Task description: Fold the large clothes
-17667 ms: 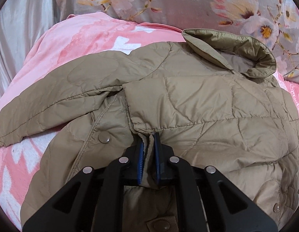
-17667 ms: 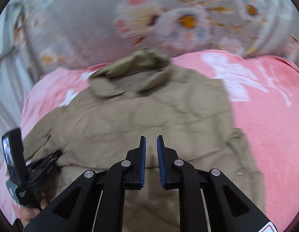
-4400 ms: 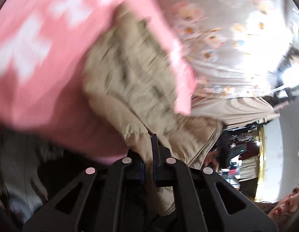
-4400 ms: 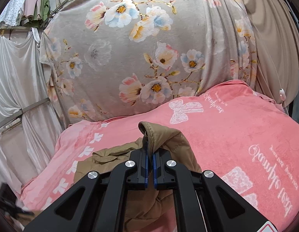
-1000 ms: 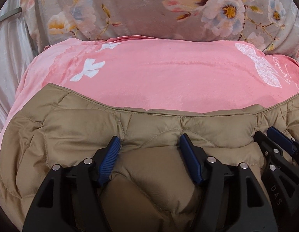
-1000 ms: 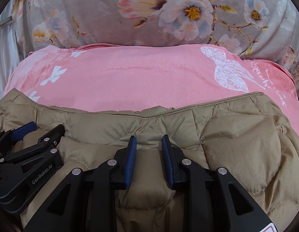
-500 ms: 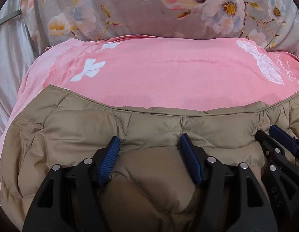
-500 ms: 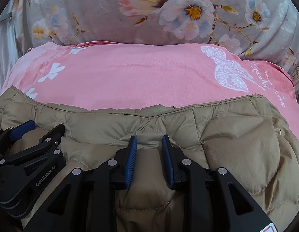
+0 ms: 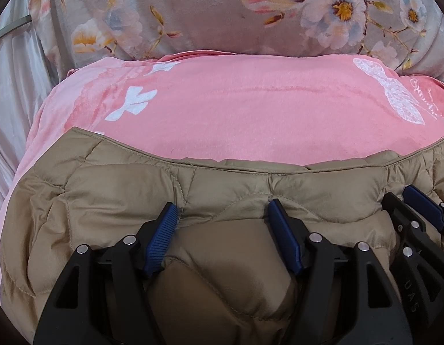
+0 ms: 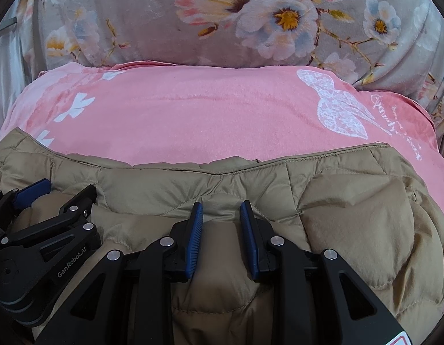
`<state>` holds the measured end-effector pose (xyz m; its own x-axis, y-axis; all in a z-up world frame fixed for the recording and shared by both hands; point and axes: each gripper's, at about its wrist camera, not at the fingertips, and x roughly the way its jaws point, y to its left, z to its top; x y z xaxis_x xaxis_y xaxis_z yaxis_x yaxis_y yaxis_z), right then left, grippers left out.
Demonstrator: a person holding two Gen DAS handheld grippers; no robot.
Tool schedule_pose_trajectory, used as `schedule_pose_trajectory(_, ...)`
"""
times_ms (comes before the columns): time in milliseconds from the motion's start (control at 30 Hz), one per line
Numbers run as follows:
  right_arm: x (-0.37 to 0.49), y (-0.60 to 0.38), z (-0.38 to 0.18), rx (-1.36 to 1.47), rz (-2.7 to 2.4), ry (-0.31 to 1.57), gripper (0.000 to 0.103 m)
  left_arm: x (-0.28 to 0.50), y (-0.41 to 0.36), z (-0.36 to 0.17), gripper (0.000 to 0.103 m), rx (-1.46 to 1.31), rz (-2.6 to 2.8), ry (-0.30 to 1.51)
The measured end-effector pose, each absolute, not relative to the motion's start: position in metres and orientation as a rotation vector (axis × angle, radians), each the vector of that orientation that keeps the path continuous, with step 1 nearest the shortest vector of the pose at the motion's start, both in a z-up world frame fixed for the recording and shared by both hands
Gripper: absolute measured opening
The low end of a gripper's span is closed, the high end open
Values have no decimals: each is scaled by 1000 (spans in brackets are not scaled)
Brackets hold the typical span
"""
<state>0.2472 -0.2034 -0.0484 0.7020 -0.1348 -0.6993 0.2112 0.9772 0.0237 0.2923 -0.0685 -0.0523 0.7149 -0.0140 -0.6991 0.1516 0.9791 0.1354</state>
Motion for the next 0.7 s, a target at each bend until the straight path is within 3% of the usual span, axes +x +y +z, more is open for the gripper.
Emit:
schedule_pose_trajectory(167, 227, -218, -37, 176, -179, 763, 25, 289, -55, -44, 65, 145, -156, 817)
schedule_pose_trajectory(367, 130, -219, 6, 201, -146, 651, 30, 214, -1, 3, 71, 6, -228, 780)
schedule_pose_trajectory(700, 107, -180, -57, 172, -135, 694, 31, 163, -19, -35, 73, 72, -148, 762)
